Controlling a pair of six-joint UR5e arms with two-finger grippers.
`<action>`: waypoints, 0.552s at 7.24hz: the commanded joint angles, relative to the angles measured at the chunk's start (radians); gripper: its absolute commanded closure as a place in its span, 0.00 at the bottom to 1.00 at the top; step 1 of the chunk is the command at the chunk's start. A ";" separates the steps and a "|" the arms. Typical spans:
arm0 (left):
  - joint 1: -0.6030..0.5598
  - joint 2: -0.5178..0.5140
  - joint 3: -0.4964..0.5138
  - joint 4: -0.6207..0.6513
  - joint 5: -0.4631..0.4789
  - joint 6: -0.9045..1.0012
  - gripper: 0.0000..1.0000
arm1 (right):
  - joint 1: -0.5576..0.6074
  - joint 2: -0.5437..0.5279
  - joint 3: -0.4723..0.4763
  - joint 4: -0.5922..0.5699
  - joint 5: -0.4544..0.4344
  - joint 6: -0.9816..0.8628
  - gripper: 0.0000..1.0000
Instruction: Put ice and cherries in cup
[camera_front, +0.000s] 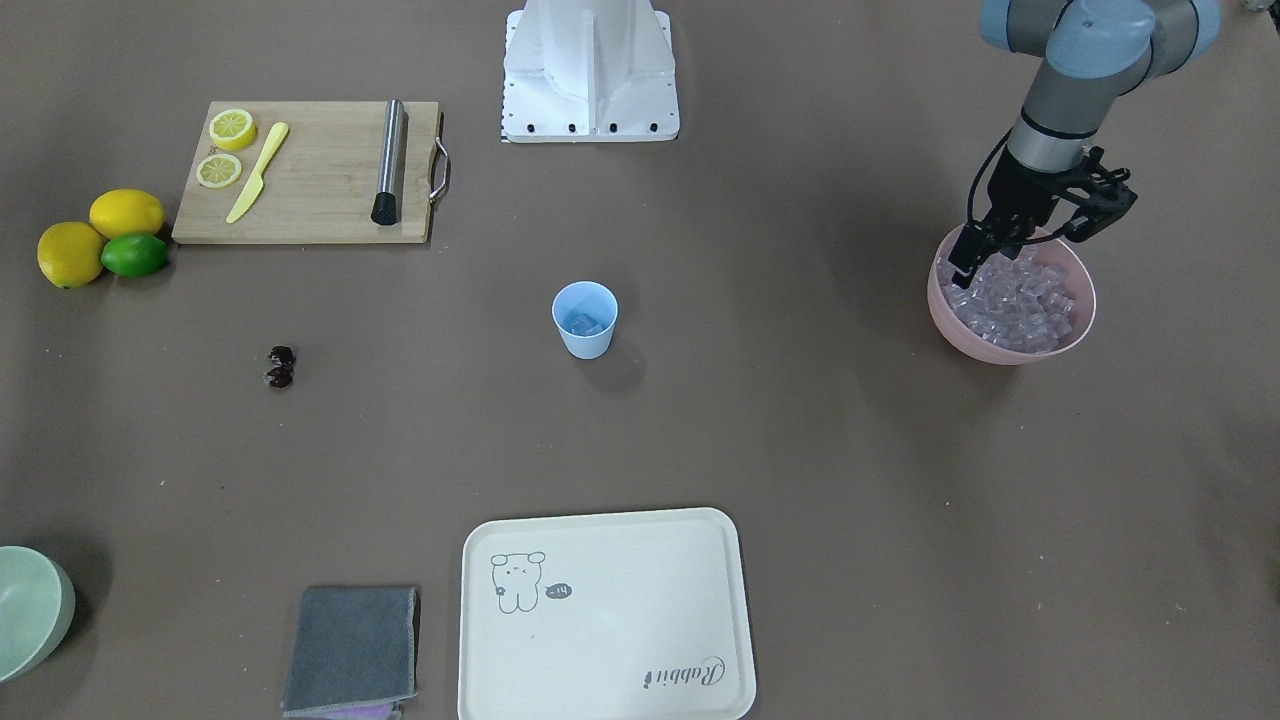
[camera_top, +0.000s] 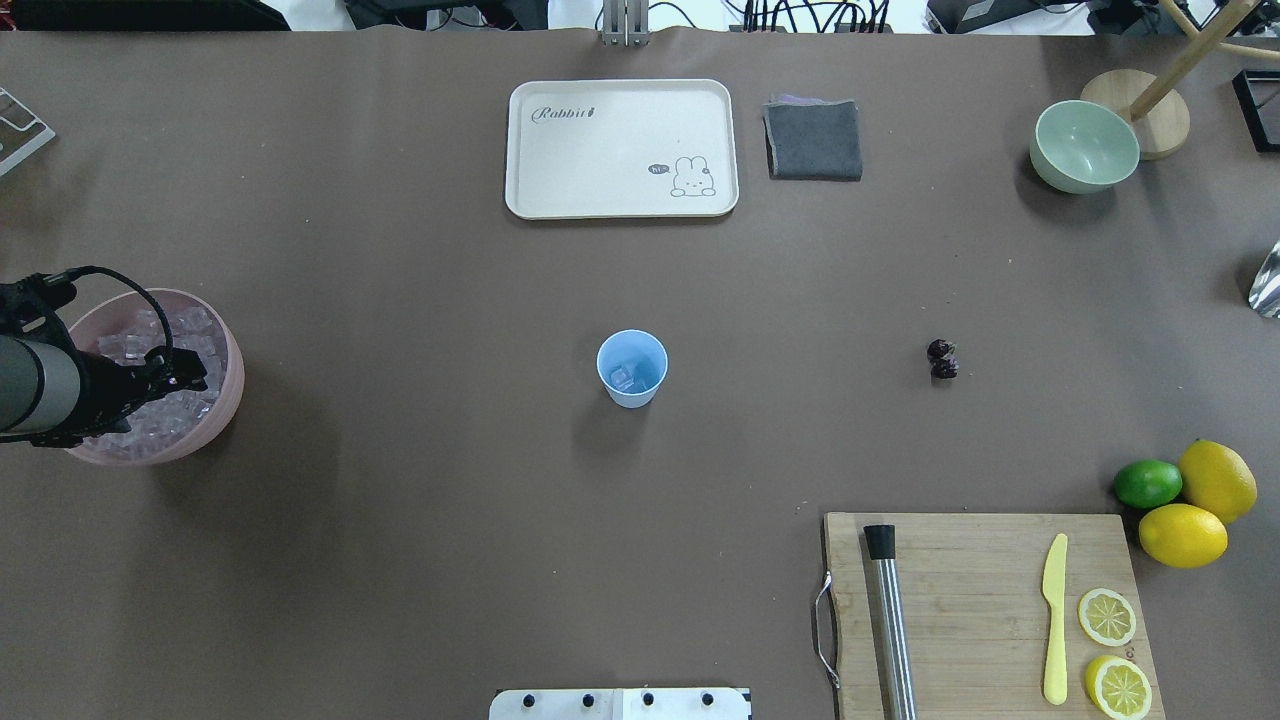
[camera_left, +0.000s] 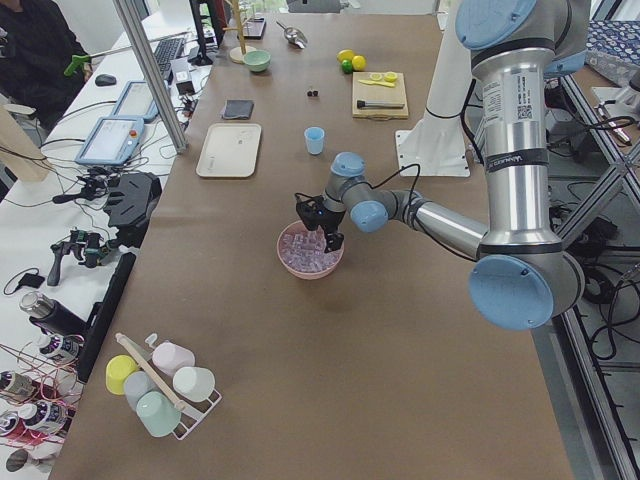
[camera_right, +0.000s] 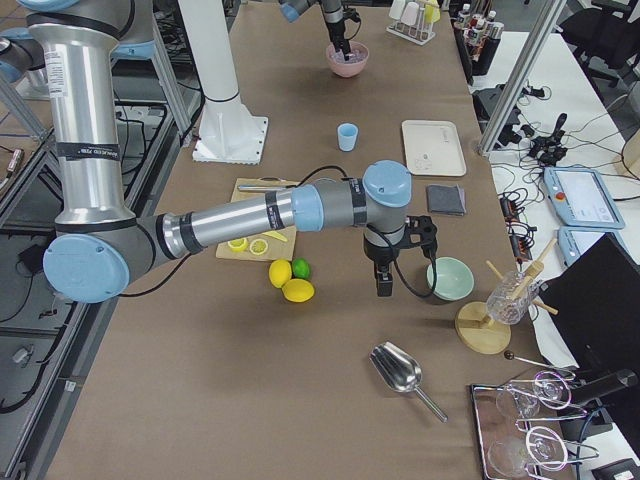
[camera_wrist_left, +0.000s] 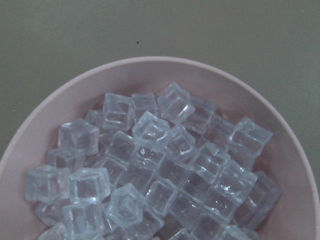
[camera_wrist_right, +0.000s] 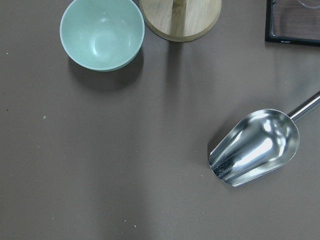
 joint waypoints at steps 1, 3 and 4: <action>0.012 0.008 0.000 0.000 0.003 -0.003 0.23 | 0.000 0.000 0.010 0.000 -0.005 0.000 0.00; 0.032 0.008 -0.015 0.008 0.003 0.001 0.38 | 0.000 -0.001 0.013 0.000 -0.008 0.000 0.00; 0.044 0.012 -0.050 0.057 0.003 0.001 0.39 | 0.000 -0.003 0.013 0.000 -0.008 -0.001 0.00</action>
